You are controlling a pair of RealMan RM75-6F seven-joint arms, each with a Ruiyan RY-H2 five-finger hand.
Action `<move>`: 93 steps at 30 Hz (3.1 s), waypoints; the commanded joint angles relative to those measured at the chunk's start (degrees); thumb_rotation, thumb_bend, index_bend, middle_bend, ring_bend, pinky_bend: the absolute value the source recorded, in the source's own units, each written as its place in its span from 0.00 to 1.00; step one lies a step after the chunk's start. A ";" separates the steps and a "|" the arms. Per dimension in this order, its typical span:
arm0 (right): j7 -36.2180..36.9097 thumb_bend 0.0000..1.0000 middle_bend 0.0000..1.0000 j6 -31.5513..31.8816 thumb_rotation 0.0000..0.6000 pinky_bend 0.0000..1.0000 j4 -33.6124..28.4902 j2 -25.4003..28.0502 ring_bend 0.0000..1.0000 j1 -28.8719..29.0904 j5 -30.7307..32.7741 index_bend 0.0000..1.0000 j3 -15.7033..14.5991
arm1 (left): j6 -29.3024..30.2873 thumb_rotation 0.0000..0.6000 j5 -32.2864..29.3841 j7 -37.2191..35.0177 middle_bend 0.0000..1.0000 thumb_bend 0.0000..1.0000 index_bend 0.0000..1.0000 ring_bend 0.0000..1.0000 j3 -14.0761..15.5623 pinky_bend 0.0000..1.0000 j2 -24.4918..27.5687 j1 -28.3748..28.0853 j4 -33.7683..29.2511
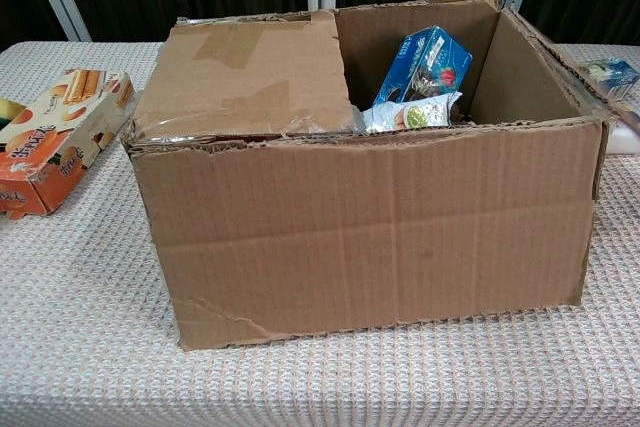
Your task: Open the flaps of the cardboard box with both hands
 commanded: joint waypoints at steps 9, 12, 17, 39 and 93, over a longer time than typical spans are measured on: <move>-12.00 0.00 0.02 28.41 1.00 0.00 4.82 -14.22 0.00 -16.30 5.32 0.00 -4.51 | -0.99 1.00 0.47 0.61 0.09 0.00 0.06 0.09 -0.42 0.19 -0.15 -1.23 -0.16; -11.01 0.00 0.00 33.04 1.00 0.00 6.67 -18.29 0.00 -19.95 5.83 0.00 -5.95 | -2.15 1.00 1.17 1.60 0.09 0.00 0.06 0.09 -0.86 0.19 0.21 -2.56 -0.76; -5.85 0.00 0.00 38.78 1.00 0.00 9.52 -21.90 0.00 -24.61 4.12 0.00 -7.91 | -5.81 0.79 2.49 4.99 0.10 0.00 0.09 0.09 -3.63 0.19 1.52 -7.50 -4.74; 5.86 0.00 0.00 42.52 1.00 0.00 16.70 -23.88 0.00 -29.59 3.10 0.00 -9.71 | -30.40 0.00 -19.93 32.76 0.09 0.00 0.10 0.08 -14.73 0.15 -18.72 -39.05 -10.63; 13.14 0.00 0.00 41.20 1.00 0.00 19.34 -23.85 0.00 -28.95 1.06 0.00 -9.21 | -48.84 0.00 -27.04 31.02 0.40 0.00 0.39 0.20 -3.03 0.16 -6.19 -62.90 -10.05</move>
